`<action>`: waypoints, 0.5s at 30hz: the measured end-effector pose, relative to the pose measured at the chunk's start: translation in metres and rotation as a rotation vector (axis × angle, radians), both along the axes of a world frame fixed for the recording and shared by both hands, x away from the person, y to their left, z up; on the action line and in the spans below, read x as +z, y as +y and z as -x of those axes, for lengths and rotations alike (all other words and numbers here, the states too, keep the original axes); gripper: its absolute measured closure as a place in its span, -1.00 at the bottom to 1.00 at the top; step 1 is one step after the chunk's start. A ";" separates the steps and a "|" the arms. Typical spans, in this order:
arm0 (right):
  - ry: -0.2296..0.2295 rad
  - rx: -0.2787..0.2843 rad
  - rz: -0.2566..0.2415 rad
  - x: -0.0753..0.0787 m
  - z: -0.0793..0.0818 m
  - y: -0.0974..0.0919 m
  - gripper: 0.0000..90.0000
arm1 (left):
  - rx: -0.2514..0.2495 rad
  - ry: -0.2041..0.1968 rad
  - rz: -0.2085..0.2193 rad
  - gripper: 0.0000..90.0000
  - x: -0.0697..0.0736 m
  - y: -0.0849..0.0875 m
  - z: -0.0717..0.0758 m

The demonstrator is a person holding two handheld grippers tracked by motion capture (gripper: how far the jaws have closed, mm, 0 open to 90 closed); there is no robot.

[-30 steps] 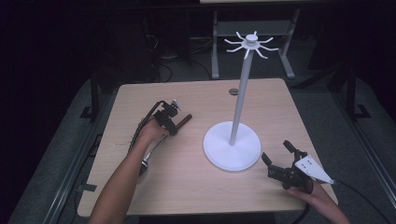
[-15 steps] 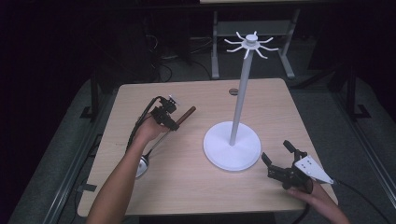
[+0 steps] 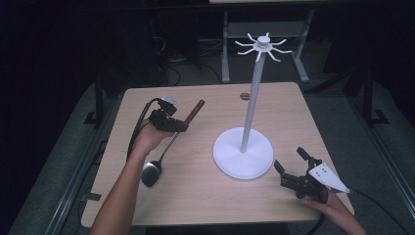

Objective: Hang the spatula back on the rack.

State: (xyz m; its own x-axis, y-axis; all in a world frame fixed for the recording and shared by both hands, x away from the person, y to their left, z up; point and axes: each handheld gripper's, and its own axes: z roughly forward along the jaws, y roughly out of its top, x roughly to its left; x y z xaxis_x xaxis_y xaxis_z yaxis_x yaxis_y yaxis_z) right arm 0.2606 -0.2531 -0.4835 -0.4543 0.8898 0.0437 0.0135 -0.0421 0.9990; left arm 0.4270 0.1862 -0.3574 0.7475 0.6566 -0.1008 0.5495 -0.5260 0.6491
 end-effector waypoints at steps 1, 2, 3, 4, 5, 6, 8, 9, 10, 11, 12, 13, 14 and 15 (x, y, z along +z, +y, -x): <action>0.000 0.000 -0.001 0.000 0.000 0.000 -0.88 | -0.002 -0.007 0.011 0.63 0.002 0.001 0.002; 0.000 0.000 -0.001 0.000 0.000 0.000 -0.88 | -0.004 -0.019 0.026 0.63 0.004 0.003 0.004; -0.001 0.000 -0.001 0.000 0.000 0.000 -0.88 | -0.009 -0.040 0.042 0.63 0.007 0.006 0.008; 0.000 0.001 -0.002 0.000 0.000 0.000 -0.88 | -0.016 -0.049 0.050 0.63 0.009 0.007 0.010; 0.001 0.001 -0.002 0.000 0.000 0.000 -0.88 | -0.019 -0.058 0.067 0.63 0.010 0.009 0.013; 0.001 0.001 -0.002 0.000 0.000 0.000 -0.88 | -0.022 -0.070 0.080 0.63 0.012 0.010 0.016; 0.003 0.001 -0.005 0.000 0.000 0.000 -0.88 | -0.030 -0.085 0.109 0.63 0.018 0.013 0.021; 0.003 0.001 -0.007 0.000 0.000 -0.001 -0.88 | -0.039 -0.095 0.120 0.63 0.021 0.015 0.022; 0.003 0.001 -0.007 0.000 0.000 -0.001 -0.88 | -0.034 -0.098 0.143 0.63 0.023 0.016 0.024; 0.003 0.001 -0.007 0.000 0.000 -0.001 -0.88 | -0.034 -0.106 0.167 0.63 0.026 0.017 0.026; 0.003 0.001 -0.006 0.000 0.000 -0.001 -0.88 | -0.037 -0.116 0.189 0.63 0.029 0.019 0.027; 0.003 0.001 -0.006 0.000 0.000 -0.001 -0.88 | -0.041 -0.123 0.212 0.63 0.032 0.021 0.028; 0.003 0.001 -0.006 0.000 0.000 -0.001 -0.88 | -0.044 -0.126 0.227 0.63 0.034 0.022 0.029; 0.003 0.001 -0.007 0.000 0.000 -0.001 -0.88 | -0.048 -0.132 0.241 0.63 0.037 0.023 0.030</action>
